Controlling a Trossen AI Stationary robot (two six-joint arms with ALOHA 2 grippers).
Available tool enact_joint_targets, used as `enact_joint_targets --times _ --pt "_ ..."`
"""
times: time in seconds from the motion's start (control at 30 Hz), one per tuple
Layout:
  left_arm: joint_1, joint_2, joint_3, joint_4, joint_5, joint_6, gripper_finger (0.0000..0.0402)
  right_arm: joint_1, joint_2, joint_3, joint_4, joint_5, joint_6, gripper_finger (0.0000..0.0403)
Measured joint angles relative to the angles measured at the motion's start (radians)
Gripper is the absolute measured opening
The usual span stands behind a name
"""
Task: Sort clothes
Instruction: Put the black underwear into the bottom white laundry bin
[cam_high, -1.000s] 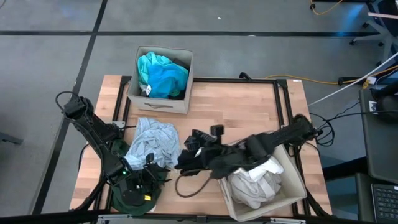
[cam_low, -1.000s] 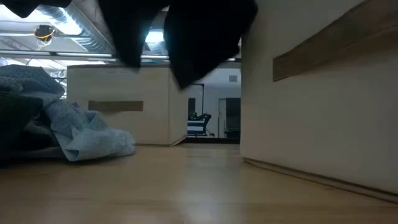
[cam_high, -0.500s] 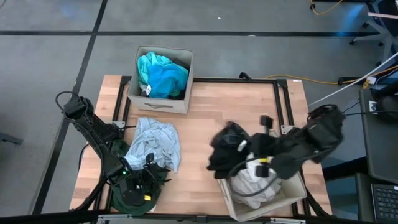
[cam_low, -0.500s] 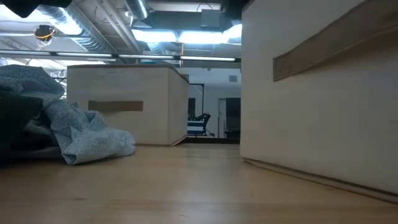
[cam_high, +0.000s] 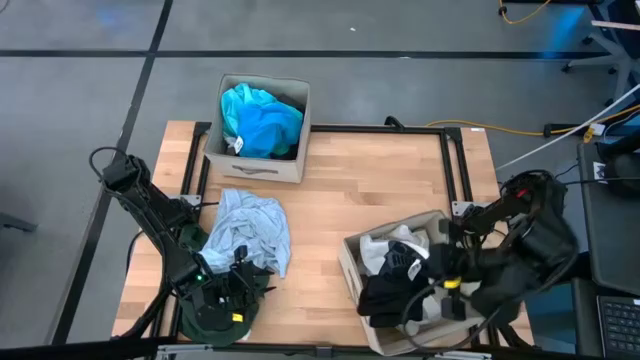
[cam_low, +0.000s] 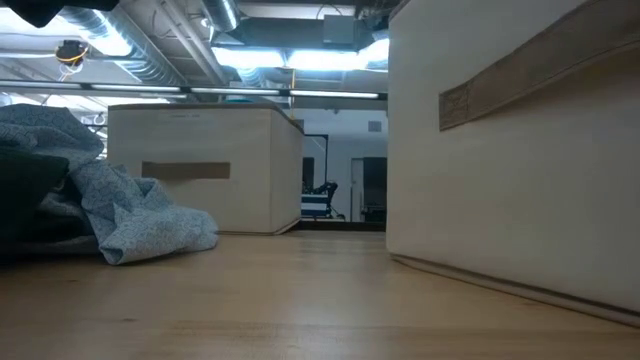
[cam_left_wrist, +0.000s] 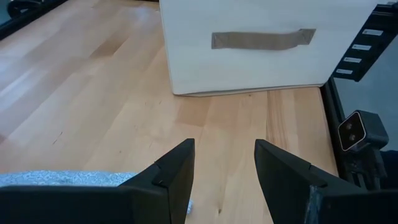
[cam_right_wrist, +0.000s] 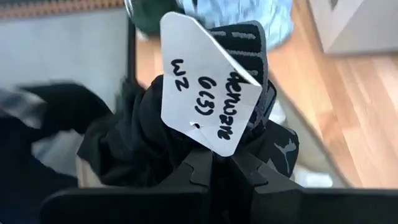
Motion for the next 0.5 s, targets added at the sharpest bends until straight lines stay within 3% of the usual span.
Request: enact_joint_targets --times 0.5 --pt "0.000 0.000 0.000 0.000 -0.012 0.007 0.0156 -0.002 0.002 -0.607 0.004 -0.182 0.269 0.0026"
